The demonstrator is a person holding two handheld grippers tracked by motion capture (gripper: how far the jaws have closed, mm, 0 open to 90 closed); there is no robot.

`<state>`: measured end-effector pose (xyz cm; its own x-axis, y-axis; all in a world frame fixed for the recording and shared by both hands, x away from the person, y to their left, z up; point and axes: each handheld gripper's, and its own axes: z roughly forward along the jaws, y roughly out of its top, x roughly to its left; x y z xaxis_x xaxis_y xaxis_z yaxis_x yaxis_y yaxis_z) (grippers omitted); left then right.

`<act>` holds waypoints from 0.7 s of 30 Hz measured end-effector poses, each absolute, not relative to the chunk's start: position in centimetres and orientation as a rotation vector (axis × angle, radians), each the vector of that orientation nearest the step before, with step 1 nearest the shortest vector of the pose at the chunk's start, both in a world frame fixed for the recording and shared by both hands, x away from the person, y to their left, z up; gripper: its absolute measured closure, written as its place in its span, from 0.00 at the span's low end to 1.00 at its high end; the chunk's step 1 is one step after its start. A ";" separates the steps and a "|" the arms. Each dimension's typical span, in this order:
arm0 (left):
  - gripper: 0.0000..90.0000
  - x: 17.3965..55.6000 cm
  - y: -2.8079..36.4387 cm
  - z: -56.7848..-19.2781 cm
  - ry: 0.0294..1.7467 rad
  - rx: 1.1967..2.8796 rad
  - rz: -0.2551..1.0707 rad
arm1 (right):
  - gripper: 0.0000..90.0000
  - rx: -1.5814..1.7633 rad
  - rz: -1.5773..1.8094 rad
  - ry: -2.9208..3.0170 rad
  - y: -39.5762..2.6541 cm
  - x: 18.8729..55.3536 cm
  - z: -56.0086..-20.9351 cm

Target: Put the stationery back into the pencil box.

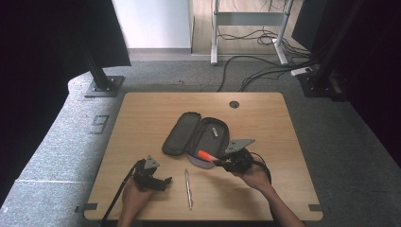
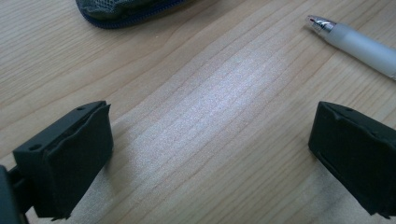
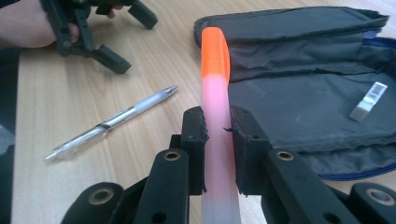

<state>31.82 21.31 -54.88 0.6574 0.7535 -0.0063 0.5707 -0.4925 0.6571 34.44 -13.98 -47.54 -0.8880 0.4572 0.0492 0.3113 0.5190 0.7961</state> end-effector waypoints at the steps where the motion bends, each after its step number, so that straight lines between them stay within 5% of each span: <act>1: 0.00 31.8 21.3 -54.9 1.021 2.239 0.375 | 0.84 0.664 1.302 2.587 -14.0 34.6 -47.5; 21: 0.00 31.8 21.3 -54.9 1.022 2.239 0.373 | 0.84 0.695 1.278 2.511 -12.7 37.7 -46.9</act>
<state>31.82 21.31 -54.87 0.6574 0.7535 -0.0074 0.5717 -0.4923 0.6563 37.69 -12.75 -46.89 -0.8583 0.5131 0.0023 0.3039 0.5048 0.8080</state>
